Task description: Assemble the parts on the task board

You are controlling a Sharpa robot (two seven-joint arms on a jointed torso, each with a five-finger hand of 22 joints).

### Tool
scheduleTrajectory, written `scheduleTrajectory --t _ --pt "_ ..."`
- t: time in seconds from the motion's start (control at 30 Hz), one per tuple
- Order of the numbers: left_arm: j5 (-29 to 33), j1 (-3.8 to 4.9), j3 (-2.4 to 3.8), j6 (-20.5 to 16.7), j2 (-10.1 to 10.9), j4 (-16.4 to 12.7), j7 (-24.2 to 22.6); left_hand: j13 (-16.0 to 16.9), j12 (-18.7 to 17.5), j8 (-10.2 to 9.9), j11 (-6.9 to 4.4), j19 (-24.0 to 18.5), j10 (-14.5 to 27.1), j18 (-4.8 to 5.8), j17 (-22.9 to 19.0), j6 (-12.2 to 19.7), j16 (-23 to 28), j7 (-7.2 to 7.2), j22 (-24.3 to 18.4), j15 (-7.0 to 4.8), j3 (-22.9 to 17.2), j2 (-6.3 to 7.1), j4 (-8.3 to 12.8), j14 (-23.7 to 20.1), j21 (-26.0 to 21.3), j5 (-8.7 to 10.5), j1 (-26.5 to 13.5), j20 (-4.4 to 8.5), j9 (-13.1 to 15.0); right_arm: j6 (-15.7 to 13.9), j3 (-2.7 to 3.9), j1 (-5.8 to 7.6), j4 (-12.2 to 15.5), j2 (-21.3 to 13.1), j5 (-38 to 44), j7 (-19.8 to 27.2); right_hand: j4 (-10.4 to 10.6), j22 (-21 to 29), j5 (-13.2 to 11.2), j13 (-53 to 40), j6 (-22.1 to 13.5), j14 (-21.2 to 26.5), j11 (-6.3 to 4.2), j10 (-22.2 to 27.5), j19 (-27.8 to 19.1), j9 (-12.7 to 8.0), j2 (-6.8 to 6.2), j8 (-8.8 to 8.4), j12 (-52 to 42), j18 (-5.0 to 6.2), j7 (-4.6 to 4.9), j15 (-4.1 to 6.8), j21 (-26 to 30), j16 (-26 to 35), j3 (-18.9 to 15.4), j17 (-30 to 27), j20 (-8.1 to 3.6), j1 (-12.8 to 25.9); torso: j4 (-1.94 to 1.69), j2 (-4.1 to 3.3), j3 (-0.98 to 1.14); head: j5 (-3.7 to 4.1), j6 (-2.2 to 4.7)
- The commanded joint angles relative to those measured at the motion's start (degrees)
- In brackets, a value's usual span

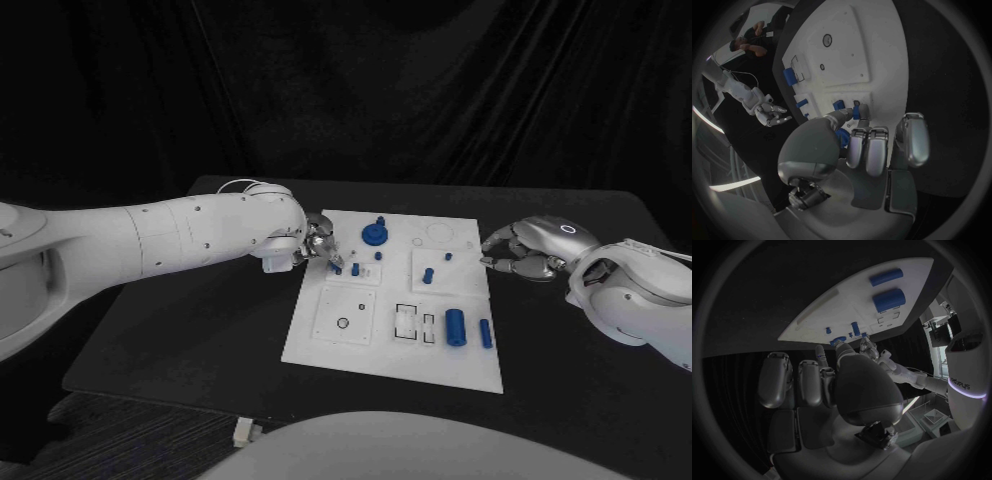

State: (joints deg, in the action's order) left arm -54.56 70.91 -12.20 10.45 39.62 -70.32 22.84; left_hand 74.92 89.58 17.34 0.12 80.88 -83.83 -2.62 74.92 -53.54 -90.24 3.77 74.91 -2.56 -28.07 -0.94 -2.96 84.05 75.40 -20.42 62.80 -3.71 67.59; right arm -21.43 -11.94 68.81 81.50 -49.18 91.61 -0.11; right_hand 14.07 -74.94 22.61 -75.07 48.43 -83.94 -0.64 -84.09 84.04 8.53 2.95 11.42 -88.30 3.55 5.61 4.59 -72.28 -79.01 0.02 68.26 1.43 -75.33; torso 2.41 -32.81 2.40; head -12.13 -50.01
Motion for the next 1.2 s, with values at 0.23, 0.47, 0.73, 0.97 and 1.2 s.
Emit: scheduleTrajectory --t 0.23,0.47,0.73,0.97,1.2 --pt "0.0 1.72 0.07 8.5 -0.6 0.4 0.9 14.6 0.0 0.6 -0.41 0.0 -5.5 -0.89 15.1 -0.7 0.2 -0.57 10.5 -0.2 0.1 0.16 0.4 6.0 0.4 1.77 0.9 0.0 0.1 -0.2 0.04 -0.13 -0.2 0.3 0.1 -0.7 0.0 -9.8 0.2 -10.7 0.4 -2.4 0.32 -3.7 0.8 -0.1 0.01 -0.21 0.4 0.37 0.04 -0.33 0.3 0.4 0.4 0.0 0.49 -0.5 0.01 0.05 0.0 -0.08 0.01" --pt "0.0 1.94 0.07 12.6 -1.2 1.4 2.6 14.6 0.0 1.4 -0.59 0.0 -5.5 -0.91 15.1 -1.5 0.2 -0.87 10.4 -0.32 0.6 0.66 0.4 6.0 0.3 2.25 1.1 0.09 0.4 0.0 0.04 -0.14 -0.2 0.3 0.1 -0.7 0.0 -9.8 0.3 -10.7 0.4 -2.4 0.33 -3.7 0.8 -0.1 0.04 -0.22 0.4 0.37 0.05 -0.34 0.3 0.4 0.4 -0.1 0.49 -0.5 0.01 0.0 0.01 -0.01 0.01" --pt "0.0 1.99 0.07 12.7 -1.7 2.0 3.0 14.7 0.0 1.5 -0.67 -0.1 -5.5 -0.93 15.1 -1.4 0.2 -0.96 10.4 -0.38 0.6 1.02 0.7 6.0 0.2 1.97 1.3 0.13 0.5 0.1 0.04 -0.19 -0.2 0.3 0.1 -0.7 0.0 -9.8 0.3 -10.7 0.4 -2.4 0.33 -3.7 0.8 -0.1 0.04 -0.22 0.4 0.37 0.05 -0.34 0.3 0.4 0.4 -0.1 0.49 -0.5 0.02 0.0 0.02 -0.04 0.01" --pt "0.0 1.98 0.07 11.1 -2.1 2.5 2.6 14.7 0.0 1.4 -0.68 0.0 -5.6 -0.91 15.1 -1.2 0.2 -0.92 10.4 -0.4 0.5 0.87 0.6 6.0 0.3 1.92 1.3 0.15 0.5 0.2 0.04 -0.22 -0.2 0.4 0.1 -0.6 0.0 -9.7 0.3 -10.6 0.4 -2.4 0.34 -3.6 0.8 -0.1 0.08 -0.23 0.5 0.38 0.06 -0.35 0.4 0.4 0.5 -0.1 0.49 -0.6 -0.01 0.01 0.01 -0.22 0.01" --pt "0.0 1.97 0.07 8.4 -2.1 2.4 1.5 14.6 -0.1 1.2 -0.63 0.0 -5.5 -0.91 15.1 -0.6 0.2 -0.79 10.4 -0.41 0.4 0.67 0.3 6.0 0.3 1.91 1.2 0.18 0.4 0.2 0.04 -0.23 -0.3 0.4 0.1 -0.6 0.0 -9.7 0.3 -10.6 0.4 -2.4 0.34 -3.6 0.8 -0.1 0.08 -0.23 0.5 0.38 0.06 -0.35 0.4 0.4 0.5 -0.1 0.49 -0.6 -0.01 -0.01 0.0 -0.22 0.01"
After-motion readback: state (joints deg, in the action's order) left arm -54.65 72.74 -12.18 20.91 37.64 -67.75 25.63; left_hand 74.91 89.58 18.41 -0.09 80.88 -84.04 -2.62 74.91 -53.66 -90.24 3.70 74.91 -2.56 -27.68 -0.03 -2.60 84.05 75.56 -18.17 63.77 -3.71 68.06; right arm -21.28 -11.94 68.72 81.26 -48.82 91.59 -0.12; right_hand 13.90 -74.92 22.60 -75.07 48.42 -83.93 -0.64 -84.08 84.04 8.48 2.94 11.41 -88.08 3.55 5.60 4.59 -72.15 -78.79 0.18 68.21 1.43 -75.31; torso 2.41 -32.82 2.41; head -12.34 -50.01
